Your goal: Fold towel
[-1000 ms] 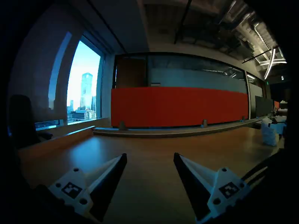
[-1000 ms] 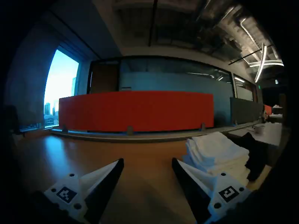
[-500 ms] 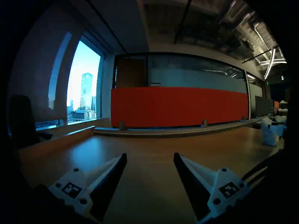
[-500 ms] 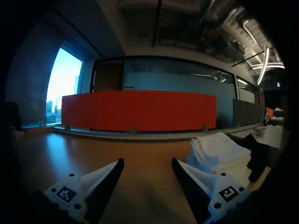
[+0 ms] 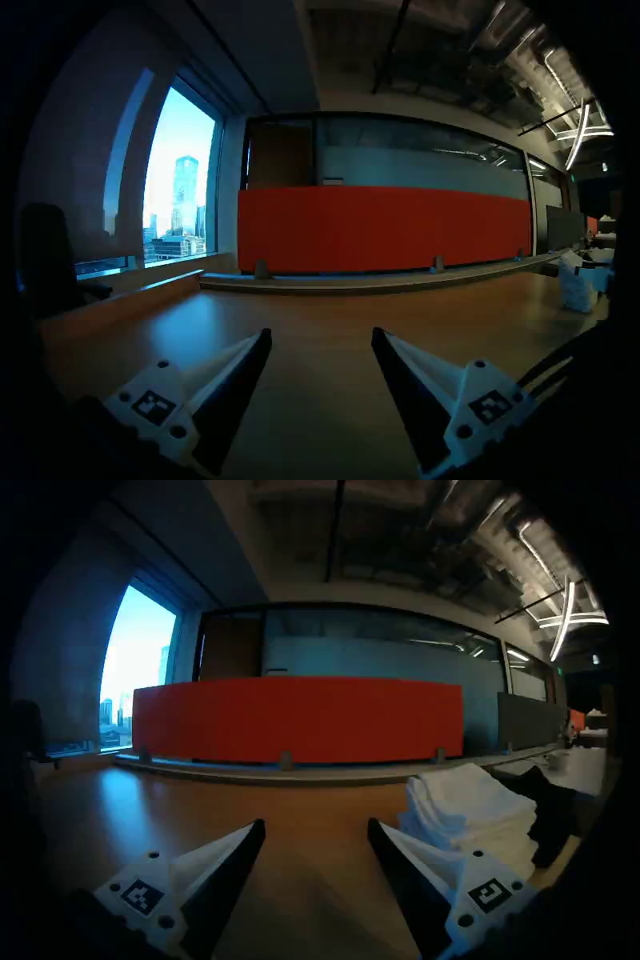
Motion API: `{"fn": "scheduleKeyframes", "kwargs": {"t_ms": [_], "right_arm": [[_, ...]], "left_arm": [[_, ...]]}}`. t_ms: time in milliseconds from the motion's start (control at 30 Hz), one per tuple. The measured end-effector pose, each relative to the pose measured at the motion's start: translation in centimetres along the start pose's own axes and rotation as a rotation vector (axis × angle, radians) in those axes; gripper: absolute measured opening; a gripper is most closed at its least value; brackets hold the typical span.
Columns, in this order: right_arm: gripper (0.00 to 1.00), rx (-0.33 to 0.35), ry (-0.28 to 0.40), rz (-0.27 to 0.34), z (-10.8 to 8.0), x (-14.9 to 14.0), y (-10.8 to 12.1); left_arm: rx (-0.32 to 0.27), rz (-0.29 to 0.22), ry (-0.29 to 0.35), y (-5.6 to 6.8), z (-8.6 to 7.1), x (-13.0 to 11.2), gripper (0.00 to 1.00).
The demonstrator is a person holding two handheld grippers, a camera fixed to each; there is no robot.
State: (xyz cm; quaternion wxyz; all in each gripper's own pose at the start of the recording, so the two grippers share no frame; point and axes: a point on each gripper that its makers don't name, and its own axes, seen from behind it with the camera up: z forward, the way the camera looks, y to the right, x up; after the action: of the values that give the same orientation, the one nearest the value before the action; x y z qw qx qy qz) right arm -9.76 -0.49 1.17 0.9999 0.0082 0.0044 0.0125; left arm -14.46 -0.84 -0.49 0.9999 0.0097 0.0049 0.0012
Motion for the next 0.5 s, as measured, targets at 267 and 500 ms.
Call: {"fn": "scheduleKeyframes", "kwargs": {"t_ms": [267, 500], "right_arm": [[0.99, 0.005, -0.001, 0.002, -0.15, -0.08, -0.11], [0.99, 0.007, -0.002, 0.003, -0.15, -0.04, -0.14]], "left_arm": [[0.000, 0.000, 0.000, 0.00, 0.00, 0.01, 0.92], [0.000, 0.000, 0.000, 0.00, 0.03, 0.03, 0.92]]}}
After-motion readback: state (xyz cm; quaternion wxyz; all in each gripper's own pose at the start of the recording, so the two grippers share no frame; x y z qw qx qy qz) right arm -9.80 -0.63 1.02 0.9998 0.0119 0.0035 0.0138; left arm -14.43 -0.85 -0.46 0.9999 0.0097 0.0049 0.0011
